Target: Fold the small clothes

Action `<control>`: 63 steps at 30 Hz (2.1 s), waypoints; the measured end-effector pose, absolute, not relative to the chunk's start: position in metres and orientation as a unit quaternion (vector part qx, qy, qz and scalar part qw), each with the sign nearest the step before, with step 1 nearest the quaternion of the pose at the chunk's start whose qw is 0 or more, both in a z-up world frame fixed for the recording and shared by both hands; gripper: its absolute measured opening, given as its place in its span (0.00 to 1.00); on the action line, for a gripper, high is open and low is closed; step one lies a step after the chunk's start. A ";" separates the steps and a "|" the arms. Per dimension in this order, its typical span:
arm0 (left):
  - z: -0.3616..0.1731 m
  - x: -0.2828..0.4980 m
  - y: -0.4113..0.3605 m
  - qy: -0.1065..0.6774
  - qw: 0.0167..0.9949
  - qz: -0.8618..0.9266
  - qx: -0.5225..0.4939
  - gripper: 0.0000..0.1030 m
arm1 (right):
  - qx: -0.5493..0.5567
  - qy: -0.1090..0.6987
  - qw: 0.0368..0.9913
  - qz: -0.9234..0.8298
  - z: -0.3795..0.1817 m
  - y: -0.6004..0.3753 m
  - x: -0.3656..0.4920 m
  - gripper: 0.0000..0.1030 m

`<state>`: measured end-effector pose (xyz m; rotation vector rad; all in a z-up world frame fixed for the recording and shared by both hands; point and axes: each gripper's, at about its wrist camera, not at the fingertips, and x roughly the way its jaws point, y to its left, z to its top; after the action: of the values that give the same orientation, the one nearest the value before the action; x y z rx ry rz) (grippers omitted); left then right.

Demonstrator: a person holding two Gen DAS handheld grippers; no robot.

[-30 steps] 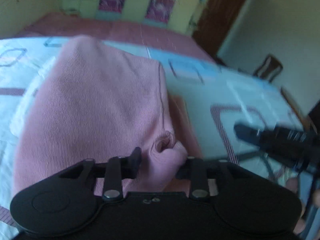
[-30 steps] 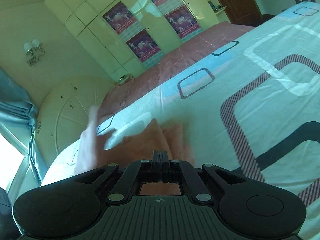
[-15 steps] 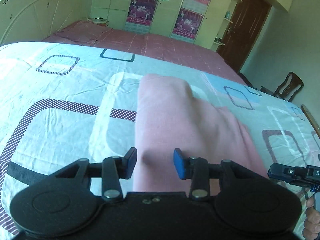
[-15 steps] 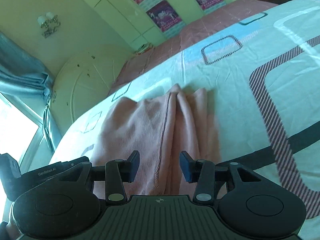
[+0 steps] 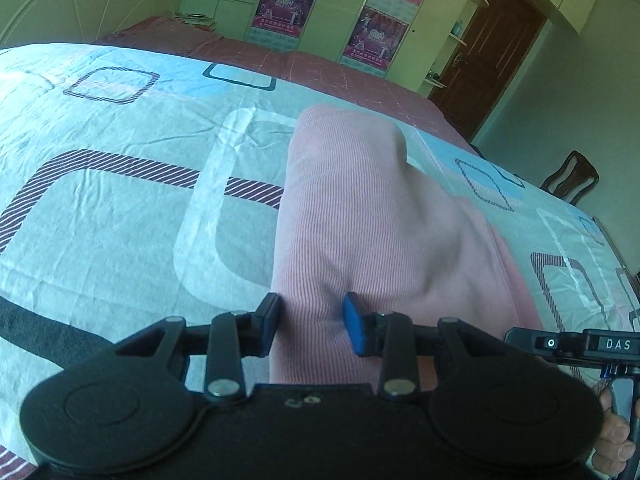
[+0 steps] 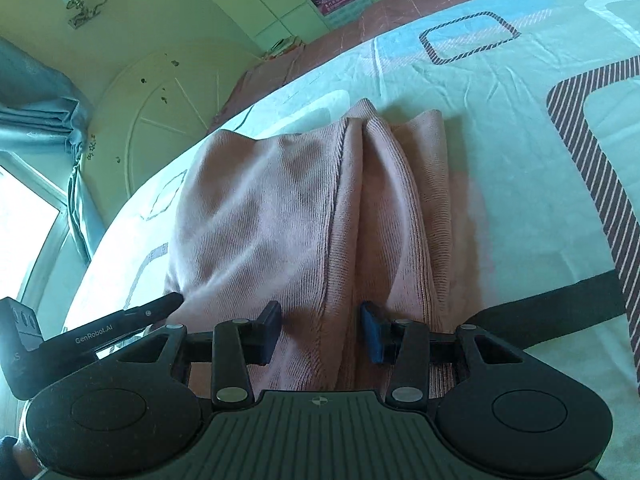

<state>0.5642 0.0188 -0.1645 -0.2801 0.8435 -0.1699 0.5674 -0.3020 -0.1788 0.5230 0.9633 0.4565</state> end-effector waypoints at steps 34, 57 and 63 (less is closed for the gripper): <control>-0.132 0.592 -0.041 0.372 0.912 -0.171 0.021 0.36 | 0.088 0.399 0.906 0.109 -0.143 -0.310 0.538 0.48; -0.124 0.614 -0.025 0.379 0.899 -0.218 0.012 0.29 | 0.019 0.408 0.903 0.131 -0.134 -0.275 0.594 0.00; -0.153 0.579 -0.034 0.403 0.888 -0.220 0.031 0.29 | -0.041 0.454 0.879 0.136 -0.167 -0.258 0.564 0.00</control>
<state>0.5789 -0.0335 -0.1530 0.0639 0.8376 -0.4572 0.5635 -0.2585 -0.1672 -0.0858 0.9471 0.2825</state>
